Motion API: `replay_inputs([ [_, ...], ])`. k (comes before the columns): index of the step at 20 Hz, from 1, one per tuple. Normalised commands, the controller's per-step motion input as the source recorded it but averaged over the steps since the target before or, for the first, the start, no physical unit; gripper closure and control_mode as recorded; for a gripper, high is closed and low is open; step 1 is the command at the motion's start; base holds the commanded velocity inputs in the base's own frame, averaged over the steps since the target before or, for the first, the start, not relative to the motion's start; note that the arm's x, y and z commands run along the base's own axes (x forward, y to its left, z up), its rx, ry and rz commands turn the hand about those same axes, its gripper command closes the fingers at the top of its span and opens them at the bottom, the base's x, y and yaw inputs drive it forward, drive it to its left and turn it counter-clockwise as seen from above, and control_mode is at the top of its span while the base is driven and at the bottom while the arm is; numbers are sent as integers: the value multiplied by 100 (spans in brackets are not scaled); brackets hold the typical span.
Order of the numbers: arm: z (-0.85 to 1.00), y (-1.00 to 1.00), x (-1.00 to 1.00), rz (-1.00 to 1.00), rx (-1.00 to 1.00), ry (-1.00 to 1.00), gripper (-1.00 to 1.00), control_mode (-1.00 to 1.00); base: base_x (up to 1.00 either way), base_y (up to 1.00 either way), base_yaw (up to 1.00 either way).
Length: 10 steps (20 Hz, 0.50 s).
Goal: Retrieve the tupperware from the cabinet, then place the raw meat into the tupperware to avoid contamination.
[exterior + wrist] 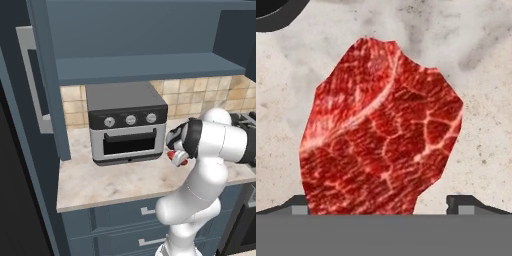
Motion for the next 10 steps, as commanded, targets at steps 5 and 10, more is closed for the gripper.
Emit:
replay_inputs([
  [5,-32,17,-10,-1,2,0,100,-100,0,0,0],
  [10,-27,30,-7,0,0,-1,100,-100,0,0,0],
])
